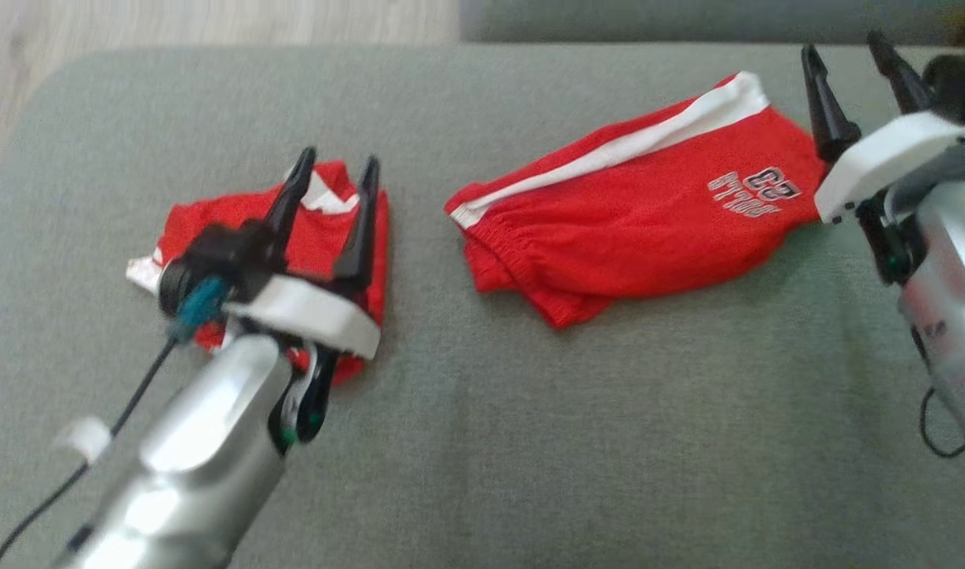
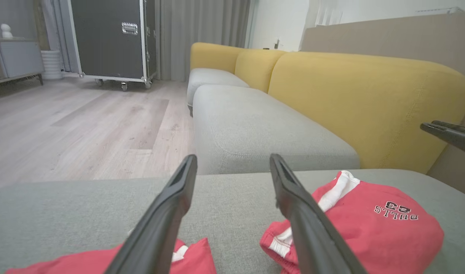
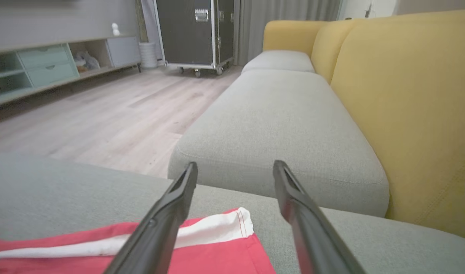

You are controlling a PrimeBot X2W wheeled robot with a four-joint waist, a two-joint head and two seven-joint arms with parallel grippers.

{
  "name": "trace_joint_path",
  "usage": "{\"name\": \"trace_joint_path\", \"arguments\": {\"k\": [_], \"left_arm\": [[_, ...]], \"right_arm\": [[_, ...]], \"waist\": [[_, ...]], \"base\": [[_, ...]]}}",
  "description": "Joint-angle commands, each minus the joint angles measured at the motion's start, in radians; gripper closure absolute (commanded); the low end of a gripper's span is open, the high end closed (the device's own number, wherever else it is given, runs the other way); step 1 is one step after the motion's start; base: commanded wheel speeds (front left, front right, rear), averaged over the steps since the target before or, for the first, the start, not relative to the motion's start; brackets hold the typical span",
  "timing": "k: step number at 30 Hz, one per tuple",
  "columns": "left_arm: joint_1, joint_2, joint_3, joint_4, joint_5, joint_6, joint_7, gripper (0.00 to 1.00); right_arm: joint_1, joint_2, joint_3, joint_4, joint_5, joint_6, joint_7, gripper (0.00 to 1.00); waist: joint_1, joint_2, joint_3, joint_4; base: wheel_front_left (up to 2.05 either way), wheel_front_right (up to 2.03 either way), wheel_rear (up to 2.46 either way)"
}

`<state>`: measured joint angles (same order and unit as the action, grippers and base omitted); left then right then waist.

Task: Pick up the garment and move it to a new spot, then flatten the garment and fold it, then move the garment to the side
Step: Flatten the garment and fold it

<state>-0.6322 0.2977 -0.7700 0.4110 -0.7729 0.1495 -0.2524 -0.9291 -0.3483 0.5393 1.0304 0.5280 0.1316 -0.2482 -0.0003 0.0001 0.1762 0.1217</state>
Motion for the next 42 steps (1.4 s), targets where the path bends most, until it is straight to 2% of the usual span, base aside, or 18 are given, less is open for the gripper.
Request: {"name": "trace_joint_path", "arguments": {"k": [1,5,8,11,15,21,28,32,34,38,42], "left_arm": [[0.002,0.034,0.059,-0.038,0.016,0.008,-0.009,0.0],[0.138,0.029,0.169,-0.122,0.075,0.011,-0.009,0.0],[0.245,0.005,0.249,-0.165,0.114,0.005,-0.009,0.0],[0.336,-0.022,0.315,-0.191,0.154,-0.012,-0.009,0.0],[0.43,-0.06,0.39,-0.222,0.215,-0.051,-0.009,0.0],[0.518,-0.118,0.467,-0.214,0.28,-0.112,-0.009,0.0],[0.521,-0.156,0.513,-0.197,0.333,-0.164,-0.009,0.0],[0.496,-0.173,0.524,-0.192,0.365,-0.19,-0.009,0.0],[0.478,-0.18,0.532,-0.188,0.382,-0.197,-0.009,0.0],[0.445,-0.193,0.549,-0.181,0.405,-0.211,-0.009,0.0],[0.413,-0.205,0.552,-0.171,0.426,-0.227,-0.009,0.0]], "right_arm": [[0.011,0.002,-0.022,-0.051,-0.005,-0.001,-0.013,0.0],[0.155,0.039,-0.178,-0.184,-0.058,-0.001,-0.013,0.0],[0.279,0.108,-0.33,-0.287,-0.103,-0.001,-0.013,0.0],[0.411,0.189,-0.431,-0.39,-0.183,-0.001,-0.013,0.0],[0.551,0.27,-0.473,-0.474,-0.257,-0.001,-0.013,0.0],[0.656,0.297,-0.474,-0.52,-0.278,-0.001,-0.013,0.0],[0.647,0.298,-0.464,-0.524,-0.26,-0.001,-0.01,0.0],[0.585,0.298,-0.501,-0.497,-0.299,-0.001,0.019,0.0],[0.536,0.298,-0.518,-0.474,-0.275,-0.001,0.048,0.0],[0.416,0.298,-0.585,-0.402,-0.303,-0.001,0.109,0.0],[0.3,0.281,-0.694,-0.294,-0.359,-0.001,0.159,0.0]], "waist": [[0.0003,-0.0001,-0.045,-0.032],[0.0003,-0.0001,-0.091,-0.058],[0.0003,-0.0001,-0.117,-0.077],[0.0003,-0.0001,-0.137,-0.096],[0.0003,-0.0001,-0.153,-0.118],[0.0003,-0.0001,-0.16,-0.126],[0.0003,-0.0001,-0.133,-0.104],[0.0003,-0.0001,-0.088,-0.073],[0.0003,-0.0001,-0.062,-0.055],[0.0003,-0.0001,-0.013,-0.02],[0.0003,-0.0001,0.026,0.019]], "base": [[0.0,0.0,0.0],[0.0,0.0,0.0],[0.0,0.0,0.0],[0.0,0.0,0.0],[0.0,0.0,0.0],[0.0,0.0,0.0],[0.0,0.0,0.0],[0.0,0.0,0.0],[0.0,0.0,0.0],[0.0,0.0,0.0],[0.0,0.0,0.0]]}}
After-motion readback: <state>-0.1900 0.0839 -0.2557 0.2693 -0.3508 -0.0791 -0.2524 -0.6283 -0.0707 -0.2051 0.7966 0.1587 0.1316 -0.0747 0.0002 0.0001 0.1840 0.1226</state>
